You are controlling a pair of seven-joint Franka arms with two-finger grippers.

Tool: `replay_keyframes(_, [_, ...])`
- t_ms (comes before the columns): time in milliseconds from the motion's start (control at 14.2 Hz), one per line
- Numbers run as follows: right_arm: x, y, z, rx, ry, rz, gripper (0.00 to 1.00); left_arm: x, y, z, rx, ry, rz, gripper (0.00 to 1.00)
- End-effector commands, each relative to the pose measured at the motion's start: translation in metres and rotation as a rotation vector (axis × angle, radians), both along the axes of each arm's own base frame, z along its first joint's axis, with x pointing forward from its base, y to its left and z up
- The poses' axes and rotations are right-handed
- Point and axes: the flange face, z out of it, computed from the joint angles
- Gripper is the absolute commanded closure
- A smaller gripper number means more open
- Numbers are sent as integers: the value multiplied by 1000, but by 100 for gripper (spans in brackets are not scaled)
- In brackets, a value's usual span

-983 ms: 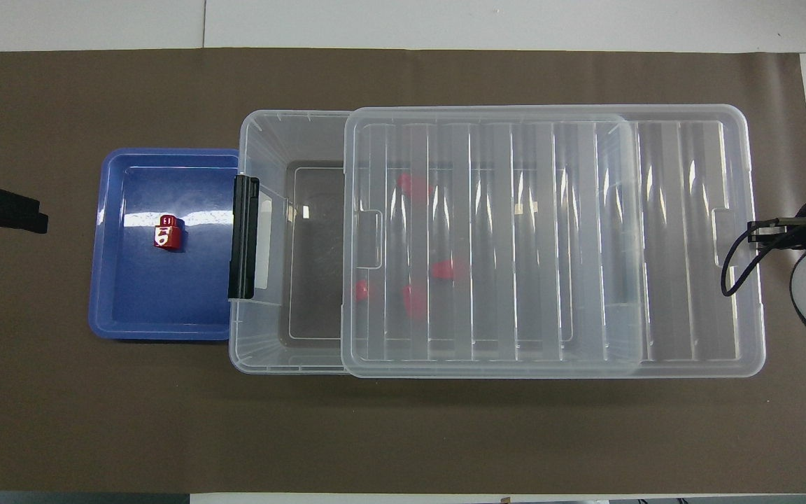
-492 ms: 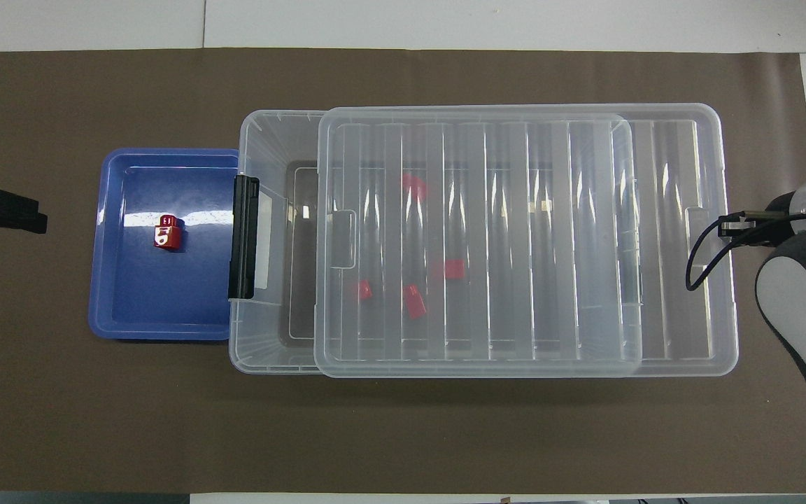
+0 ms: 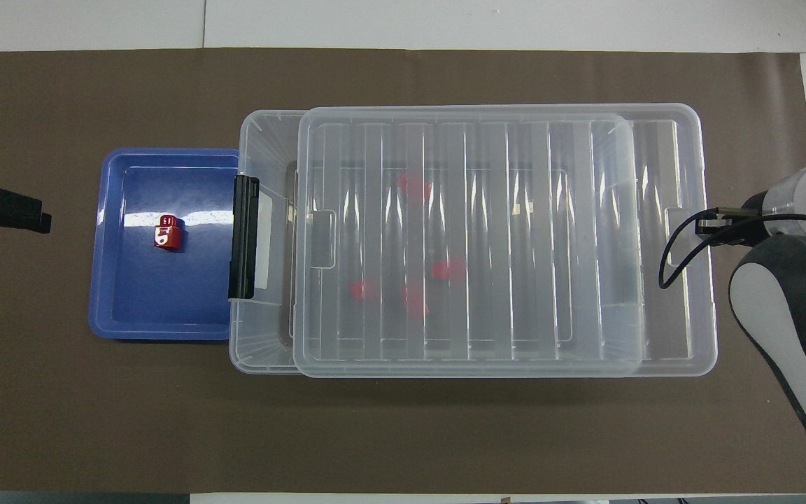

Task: Place red block in blue tray from box
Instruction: 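Push the clear lid closed over the box with the right gripper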

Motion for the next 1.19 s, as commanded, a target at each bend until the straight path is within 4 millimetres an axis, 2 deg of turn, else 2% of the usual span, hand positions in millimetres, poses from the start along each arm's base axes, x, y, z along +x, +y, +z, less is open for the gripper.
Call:
replay_keyframes(0, [-3,16,0,3,-7,-26,100,-9,-3,3,-12,-7,-12,0])
replay_keyframes(281, [-2,31,-2,4,-7,-37,100,-9,-3,3,-12,-9,-9,0])
replay_keyframes(1124, [-2,59,-1,3,-17,-70,100,-8,-1,8,0,-17,-10,0])
